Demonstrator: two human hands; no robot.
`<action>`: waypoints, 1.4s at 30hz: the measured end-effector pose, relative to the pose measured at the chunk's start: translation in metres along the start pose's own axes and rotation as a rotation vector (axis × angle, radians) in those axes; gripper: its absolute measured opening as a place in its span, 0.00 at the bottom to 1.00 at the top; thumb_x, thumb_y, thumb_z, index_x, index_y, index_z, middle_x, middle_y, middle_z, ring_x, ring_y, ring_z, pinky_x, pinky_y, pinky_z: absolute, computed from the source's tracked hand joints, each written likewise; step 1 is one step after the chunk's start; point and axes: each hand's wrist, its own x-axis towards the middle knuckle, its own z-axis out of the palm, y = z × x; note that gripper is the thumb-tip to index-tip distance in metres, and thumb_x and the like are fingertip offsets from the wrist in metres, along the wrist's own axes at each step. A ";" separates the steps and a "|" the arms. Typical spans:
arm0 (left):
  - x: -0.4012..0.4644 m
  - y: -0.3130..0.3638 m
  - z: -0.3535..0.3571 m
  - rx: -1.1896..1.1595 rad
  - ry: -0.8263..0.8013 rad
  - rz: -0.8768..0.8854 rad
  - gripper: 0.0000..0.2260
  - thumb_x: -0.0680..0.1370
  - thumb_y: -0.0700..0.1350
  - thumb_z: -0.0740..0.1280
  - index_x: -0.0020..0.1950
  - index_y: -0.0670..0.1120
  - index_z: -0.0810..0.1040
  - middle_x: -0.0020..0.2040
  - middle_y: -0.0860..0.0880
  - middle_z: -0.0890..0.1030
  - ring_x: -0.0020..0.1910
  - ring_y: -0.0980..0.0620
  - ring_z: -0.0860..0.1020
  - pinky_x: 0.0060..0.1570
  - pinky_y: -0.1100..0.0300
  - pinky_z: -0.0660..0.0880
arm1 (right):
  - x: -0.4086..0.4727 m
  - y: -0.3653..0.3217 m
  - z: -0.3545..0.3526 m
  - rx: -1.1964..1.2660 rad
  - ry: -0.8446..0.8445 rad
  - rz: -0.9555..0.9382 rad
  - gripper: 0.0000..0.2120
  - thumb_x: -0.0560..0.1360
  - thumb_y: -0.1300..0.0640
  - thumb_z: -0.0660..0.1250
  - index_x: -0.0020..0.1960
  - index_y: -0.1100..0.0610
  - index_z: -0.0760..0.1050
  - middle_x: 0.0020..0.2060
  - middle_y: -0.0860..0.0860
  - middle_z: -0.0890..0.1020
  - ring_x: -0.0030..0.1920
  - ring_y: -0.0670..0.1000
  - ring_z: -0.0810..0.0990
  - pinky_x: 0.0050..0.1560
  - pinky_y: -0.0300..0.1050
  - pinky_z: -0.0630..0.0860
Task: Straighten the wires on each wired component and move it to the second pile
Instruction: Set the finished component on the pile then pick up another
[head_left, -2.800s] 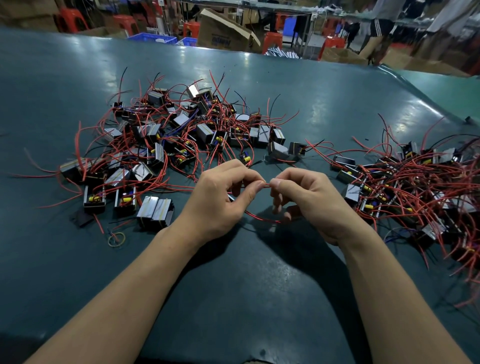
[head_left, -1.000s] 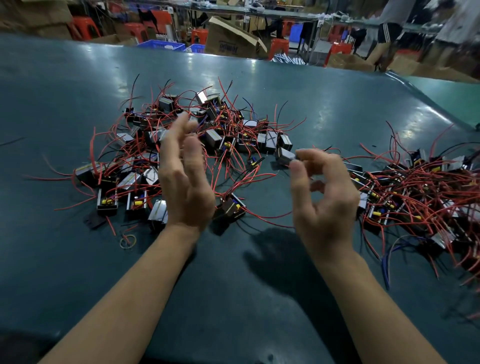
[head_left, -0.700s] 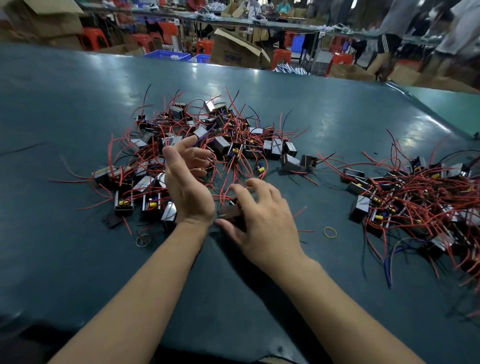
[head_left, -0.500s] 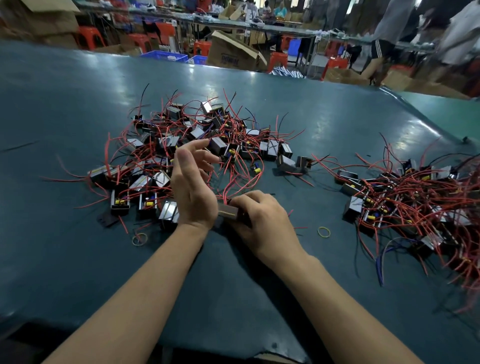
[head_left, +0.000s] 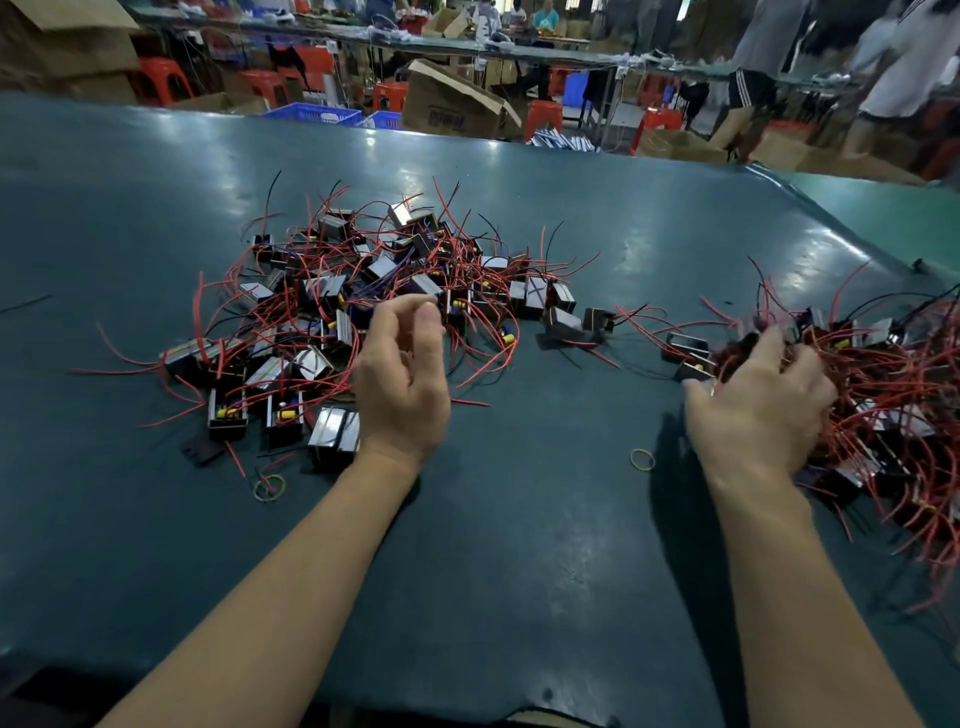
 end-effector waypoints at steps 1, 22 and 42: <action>-0.001 -0.001 0.000 0.055 -0.030 0.015 0.09 0.80 0.53 0.59 0.52 0.50 0.75 0.41 0.52 0.79 0.36 0.55 0.75 0.38 0.62 0.71 | -0.005 -0.003 0.000 -0.023 0.004 -0.015 0.35 0.72 0.54 0.73 0.74 0.59 0.62 0.73 0.62 0.62 0.71 0.65 0.60 0.67 0.62 0.63; -0.003 -0.017 0.015 0.625 -0.419 0.221 0.08 0.78 0.43 0.67 0.50 0.42 0.84 0.49 0.46 0.85 0.50 0.43 0.79 0.54 0.51 0.74 | -0.049 -0.052 0.045 0.680 -0.219 -0.429 0.08 0.77 0.58 0.68 0.54 0.58 0.80 0.48 0.50 0.83 0.47 0.50 0.80 0.51 0.55 0.77; -0.011 0.003 0.007 0.077 -0.215 0.235 0.15 0.81 0.47 0.58 0.66 0.44 0.72 0.53 0.47 0.79 0.45 0.51 0.78 0.47 0.58 0.75 | -0.036 -0.050 0.048 1.052 -0.376 -0.086 0.04 0.77 0.65 0.69 0.46 0.58 0.80 0.38 0.54 0.83 0.38 0.52 0.82 0.38 0.46 0.81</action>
